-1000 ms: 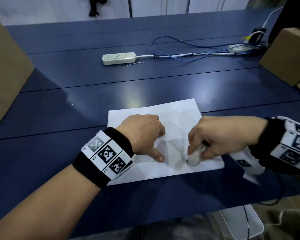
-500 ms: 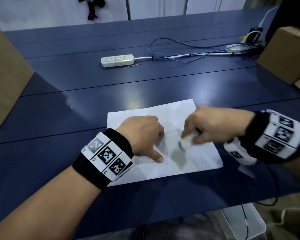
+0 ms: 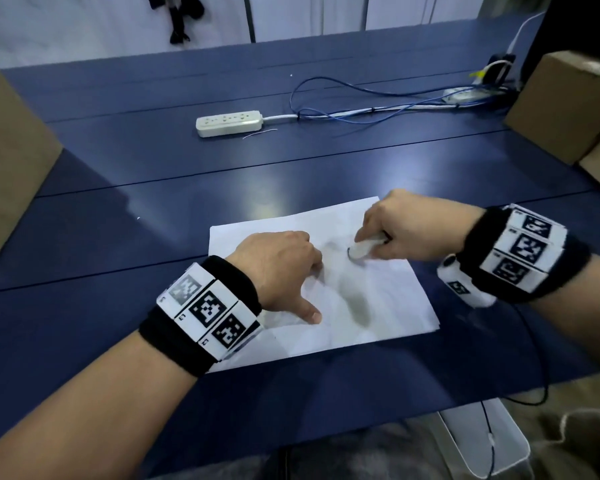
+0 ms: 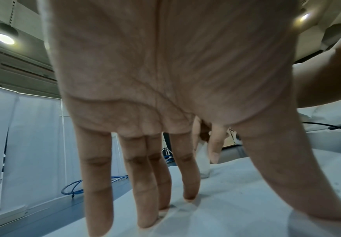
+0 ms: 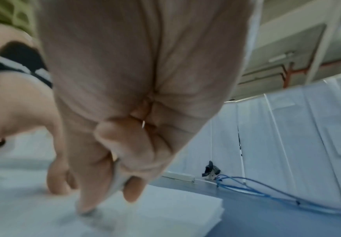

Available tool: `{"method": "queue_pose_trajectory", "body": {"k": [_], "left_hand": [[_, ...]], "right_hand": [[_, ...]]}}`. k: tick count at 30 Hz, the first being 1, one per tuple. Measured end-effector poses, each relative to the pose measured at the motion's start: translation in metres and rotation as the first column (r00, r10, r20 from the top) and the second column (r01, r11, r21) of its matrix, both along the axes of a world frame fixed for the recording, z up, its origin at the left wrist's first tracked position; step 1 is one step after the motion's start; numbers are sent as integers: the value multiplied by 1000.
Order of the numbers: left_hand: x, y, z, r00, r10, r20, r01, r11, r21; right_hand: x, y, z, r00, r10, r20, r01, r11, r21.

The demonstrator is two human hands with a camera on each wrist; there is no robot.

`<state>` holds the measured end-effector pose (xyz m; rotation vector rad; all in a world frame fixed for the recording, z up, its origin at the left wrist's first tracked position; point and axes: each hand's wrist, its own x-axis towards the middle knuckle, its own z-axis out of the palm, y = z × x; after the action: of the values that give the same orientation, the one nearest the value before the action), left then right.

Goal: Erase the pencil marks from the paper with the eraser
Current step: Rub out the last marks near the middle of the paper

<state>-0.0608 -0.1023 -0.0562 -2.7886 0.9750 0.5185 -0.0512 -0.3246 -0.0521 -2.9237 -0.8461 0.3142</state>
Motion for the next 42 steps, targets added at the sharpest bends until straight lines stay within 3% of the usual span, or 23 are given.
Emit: {"method": "queue_pose_trajectory", "body": {"k": [3,7,13,15,18,20,23,26,28,32,39,42], "left_hand": [[1,0,-1,1000,3,1,-3,1000,1],[2,0,-2,1000,1,6,-1,1000,11],[1,-1,-1,1000,-1,2,1,1000,6],[1,0,-1,1000,0,5,0,1000,5],[2,0,-3,1000,-2,11,2,1000,8],[2,0,-3,1000,-1,11,1,1000,13],[2,-1,-1,1000,-1,5,1,1000,14],[0,-2,0,1000,-2,0,2,1000,12],[0,-1,0,1000,3,1,-3,1000,11],[1,0,-1,1000,-4,3,4,1000,18],[1,-1,0,1000,-5,-6,6,1000,18],[0,0,-1,1000,1,-6,-1,1000,19]], "right_hand": [[-13,-4,1,996,89,-14,-89,996,11],[-48,-3,9,919,208,-336,-212,977,25],[-10,-11,1,996,-32,-88,30,999,-22],[-24,-11,3,998,38,-50,-38,999,4],[-54,-6,9,954,191,-230,-186,982,42],[-52,-3,10,938,178,-299,-186,983,4],[-18,-5,2,991,-4,-136,2,1000,-15],[2,-9,1,996,-90,-13,90,996,-15],[-11,-8,3,1000,-23,-19,23,1000,-11],[-48,-3,11,936,160,-314,-179,983,-32],[-3,-13,-2,1000,-20,12,20,1000,-16],[-31,-13,4,986,119,-115,-118,993,15]]}}
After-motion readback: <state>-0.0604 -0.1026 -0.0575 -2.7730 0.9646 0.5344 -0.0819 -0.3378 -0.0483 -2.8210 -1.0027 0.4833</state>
